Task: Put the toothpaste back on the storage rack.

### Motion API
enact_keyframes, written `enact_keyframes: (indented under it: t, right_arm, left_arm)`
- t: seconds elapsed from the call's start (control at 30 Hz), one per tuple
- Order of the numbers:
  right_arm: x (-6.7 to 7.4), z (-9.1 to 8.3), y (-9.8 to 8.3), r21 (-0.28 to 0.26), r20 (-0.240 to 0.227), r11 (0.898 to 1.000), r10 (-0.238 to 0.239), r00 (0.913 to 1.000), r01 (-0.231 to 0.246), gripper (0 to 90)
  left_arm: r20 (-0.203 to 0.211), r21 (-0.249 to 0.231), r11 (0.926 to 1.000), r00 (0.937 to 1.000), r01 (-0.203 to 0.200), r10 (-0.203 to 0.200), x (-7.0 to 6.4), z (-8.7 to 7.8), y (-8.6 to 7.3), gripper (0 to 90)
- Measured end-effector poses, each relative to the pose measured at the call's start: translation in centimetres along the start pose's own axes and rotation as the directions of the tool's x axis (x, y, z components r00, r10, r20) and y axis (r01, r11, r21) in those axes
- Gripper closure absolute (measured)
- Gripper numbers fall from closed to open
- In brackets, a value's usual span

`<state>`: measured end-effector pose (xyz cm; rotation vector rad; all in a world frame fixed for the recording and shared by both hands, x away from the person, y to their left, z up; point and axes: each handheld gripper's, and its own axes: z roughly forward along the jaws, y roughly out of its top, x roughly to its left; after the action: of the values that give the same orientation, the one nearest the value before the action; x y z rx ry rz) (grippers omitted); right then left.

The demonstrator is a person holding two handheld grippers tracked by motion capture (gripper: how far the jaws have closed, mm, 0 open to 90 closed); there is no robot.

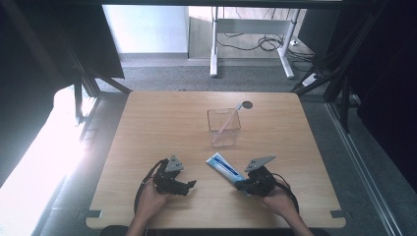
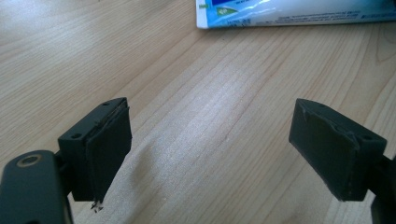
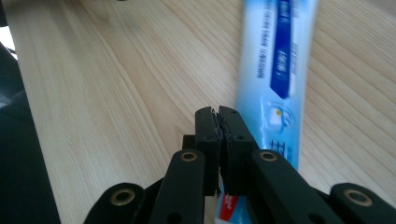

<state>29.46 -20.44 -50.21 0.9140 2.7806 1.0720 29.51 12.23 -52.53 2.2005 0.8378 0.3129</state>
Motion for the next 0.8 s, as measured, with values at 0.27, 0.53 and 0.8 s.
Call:
enact_keyframes:
  t: [0.27,0.53,0.8]
  right_arm:
    - [-0.5,-0.8,-0.6,0.012,0.015,1.0,0.004,0.9999,-0.004,83.6]
    - [0.0,-2.4,0.5,0.035,0.053,0.999,-0.035,0.998,0.034,71.9]
    - [-0.8,-2.4,2.0,0.109,0.101,0.993,-0.051,0.9937,0.039,56.8]
  left_arm:
    - [0.006,-0.006,1.0,1.0,0.007,-0.007,0.1,0.0,0.0,13.4]
    - [0.008,-0.008,1.0,1.0,0.001,-0.001,0.1,-0.2,0.0,13.4]
    - [0.009,-0.008,1.0,1.0,0.0,0.0,0.2,-0.2,0.0,13.4]
